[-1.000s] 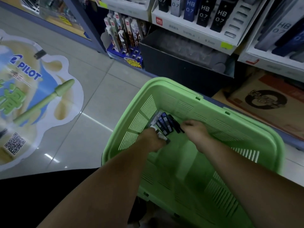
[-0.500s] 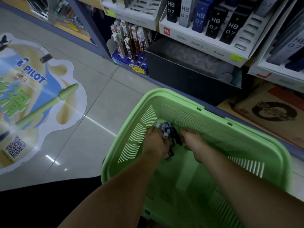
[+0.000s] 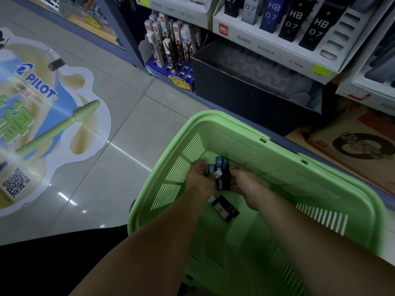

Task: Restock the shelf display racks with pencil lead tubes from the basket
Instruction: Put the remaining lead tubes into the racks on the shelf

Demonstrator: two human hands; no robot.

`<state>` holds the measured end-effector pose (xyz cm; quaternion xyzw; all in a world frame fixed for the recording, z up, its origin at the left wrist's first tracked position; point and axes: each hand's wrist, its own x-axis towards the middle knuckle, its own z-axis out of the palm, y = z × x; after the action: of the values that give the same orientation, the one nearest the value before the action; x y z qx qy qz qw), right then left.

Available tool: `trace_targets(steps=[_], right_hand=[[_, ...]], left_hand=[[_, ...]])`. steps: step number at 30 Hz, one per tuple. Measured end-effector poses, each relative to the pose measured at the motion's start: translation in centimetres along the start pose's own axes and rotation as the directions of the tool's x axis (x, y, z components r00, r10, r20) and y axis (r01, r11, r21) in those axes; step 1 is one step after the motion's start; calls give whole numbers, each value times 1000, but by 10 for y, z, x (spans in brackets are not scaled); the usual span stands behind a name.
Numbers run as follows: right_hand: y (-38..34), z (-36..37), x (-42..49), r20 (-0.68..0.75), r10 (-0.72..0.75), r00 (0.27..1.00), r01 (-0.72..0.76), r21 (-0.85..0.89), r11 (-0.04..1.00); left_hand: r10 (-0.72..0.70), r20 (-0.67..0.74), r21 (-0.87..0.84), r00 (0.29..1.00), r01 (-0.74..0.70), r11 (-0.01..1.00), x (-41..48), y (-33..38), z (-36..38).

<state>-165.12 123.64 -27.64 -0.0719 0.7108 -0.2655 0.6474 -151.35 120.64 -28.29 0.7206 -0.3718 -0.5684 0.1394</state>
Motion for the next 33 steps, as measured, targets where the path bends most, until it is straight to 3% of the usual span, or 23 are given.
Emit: trace_targets(steps=[3,16,25,30,33], right_hand=[[-2,6,1,-7,-30,1000,30,-5,1000],[-5,18,4,14,-35,999,36,-92,995],[-7,-8,-15,80,-132,988,141,-108,984],[-10,-26,-42,103,-98,990,95,33,995],[-5,-35,-57,63,-75,995,74,27,997]], left_hand=[[-86,22,-87,996,88,992,4,-2,2],[-156,267,-196,951,212,957,-9,7,11],[-92,298,-302,950,185,935,-25,23,-4],[-49,419,-189,907,139,972,-42,37,-5],[-35,374,-77,927,69,995,-50,39,-5]])
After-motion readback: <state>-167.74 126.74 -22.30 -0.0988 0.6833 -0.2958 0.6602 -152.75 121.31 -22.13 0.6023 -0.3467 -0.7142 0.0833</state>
